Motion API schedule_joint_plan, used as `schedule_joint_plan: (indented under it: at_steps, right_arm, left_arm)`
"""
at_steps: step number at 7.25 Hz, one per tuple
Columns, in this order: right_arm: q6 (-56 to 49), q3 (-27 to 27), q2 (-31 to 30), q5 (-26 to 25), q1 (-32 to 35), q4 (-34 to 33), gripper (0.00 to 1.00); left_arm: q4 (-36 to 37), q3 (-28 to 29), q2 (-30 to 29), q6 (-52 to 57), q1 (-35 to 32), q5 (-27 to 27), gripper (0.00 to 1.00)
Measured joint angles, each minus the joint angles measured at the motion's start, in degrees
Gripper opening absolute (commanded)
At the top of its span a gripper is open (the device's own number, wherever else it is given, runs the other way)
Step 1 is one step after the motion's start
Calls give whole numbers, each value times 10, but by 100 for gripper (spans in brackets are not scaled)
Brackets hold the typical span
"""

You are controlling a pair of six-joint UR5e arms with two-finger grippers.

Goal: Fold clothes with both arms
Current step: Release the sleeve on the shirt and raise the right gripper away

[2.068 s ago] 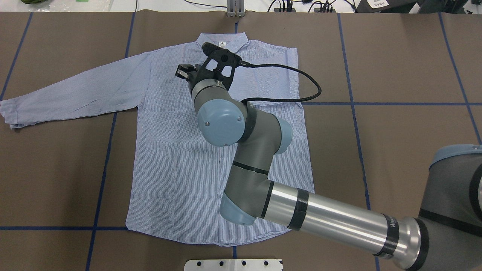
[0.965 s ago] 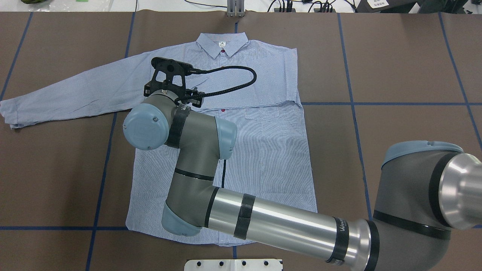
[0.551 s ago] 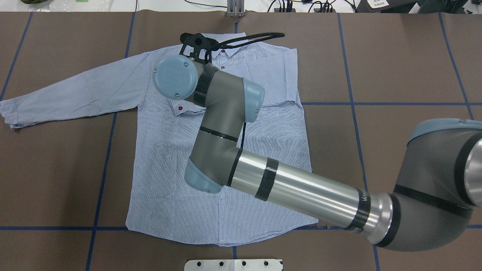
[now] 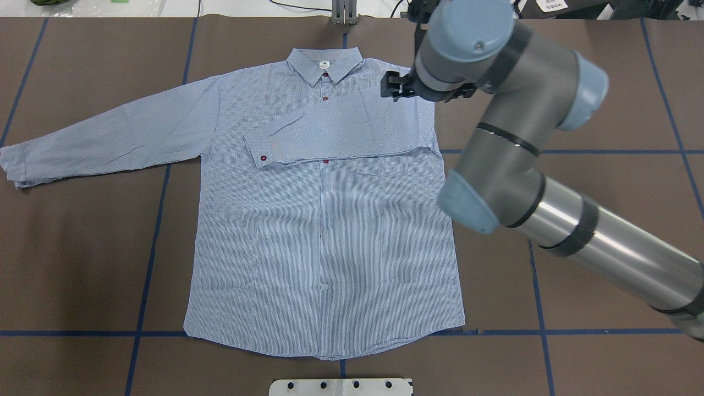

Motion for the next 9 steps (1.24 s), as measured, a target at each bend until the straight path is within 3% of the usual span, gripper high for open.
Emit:
schedule_joint_plan:
  at_steps: [3, 5, 7, 9]
  right_arm:
    - [-147, 107, -164, 88, 81, 23, 100]
    - [-216, 133, -265, 137, 132, 93, 100]
    - [-253, 136, -310, 175, 170, 131, 100]
    - [-259, 136, -320, 183, 178, 137, 100]
  left_arm:
    - [-164, 90, 1, -192, 62, 25, 99]
    - [-235, 123, 0, -292, 121, 89, 77]
    - [-274, 139, -4, -388, 180, 145, 65]
    - [-283, 157, -14, -421, 211, 173, 57]
